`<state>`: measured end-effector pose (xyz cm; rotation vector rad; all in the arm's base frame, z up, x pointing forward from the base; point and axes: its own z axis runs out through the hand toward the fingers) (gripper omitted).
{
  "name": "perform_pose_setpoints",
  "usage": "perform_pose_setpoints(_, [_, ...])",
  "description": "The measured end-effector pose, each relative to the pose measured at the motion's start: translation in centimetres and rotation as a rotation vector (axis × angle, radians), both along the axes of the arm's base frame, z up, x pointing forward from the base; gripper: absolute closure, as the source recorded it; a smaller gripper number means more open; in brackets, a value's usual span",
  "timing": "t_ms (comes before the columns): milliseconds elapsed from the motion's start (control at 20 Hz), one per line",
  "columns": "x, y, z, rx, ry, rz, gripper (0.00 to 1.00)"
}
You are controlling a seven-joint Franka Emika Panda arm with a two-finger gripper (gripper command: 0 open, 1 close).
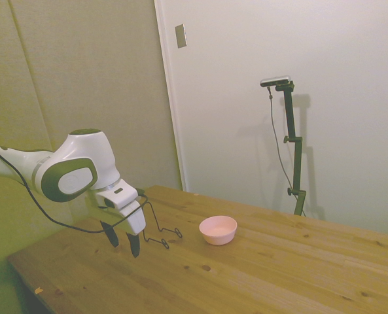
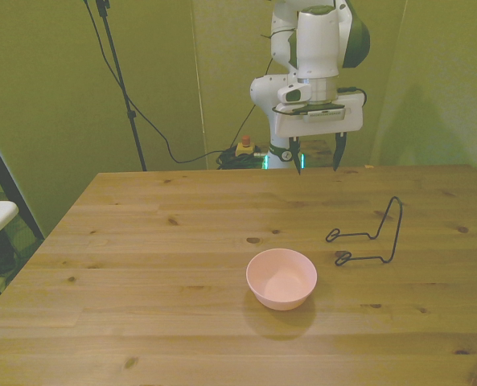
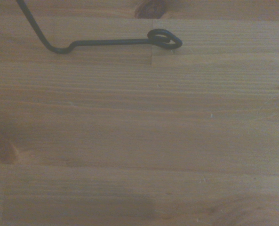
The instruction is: Load the bowl
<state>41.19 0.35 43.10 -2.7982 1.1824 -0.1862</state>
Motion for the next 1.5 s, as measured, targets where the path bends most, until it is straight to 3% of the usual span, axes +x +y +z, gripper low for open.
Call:
perform_pose_setpoints(150, [0.2, -0.3, 0.5, -0.004, 0.0, -0.001, 0.0])
perform_pose_setpoints(300, [2.0, -2.6, 5.0, -0.053, -0.052, -0.024, 0.0])
perform_pose_setpoints(450, [4.7, -5.2, 8.7, -0.089, -0.1, -0.058, 0.0])
perform_pose_setpoints(600, [8.6, -6.4, 10.0, -0.104, -0.117, -0.083, 0.0])
perform_pose_setpoints(1000, [17.8, -6.2, 7.3, -0.102, -0.117, -0.134, 0.0])
perform_pose_setpoints(1500, [25.9, -5.3, -0.1, -0.11, -0.077, -0.185, 0.0])
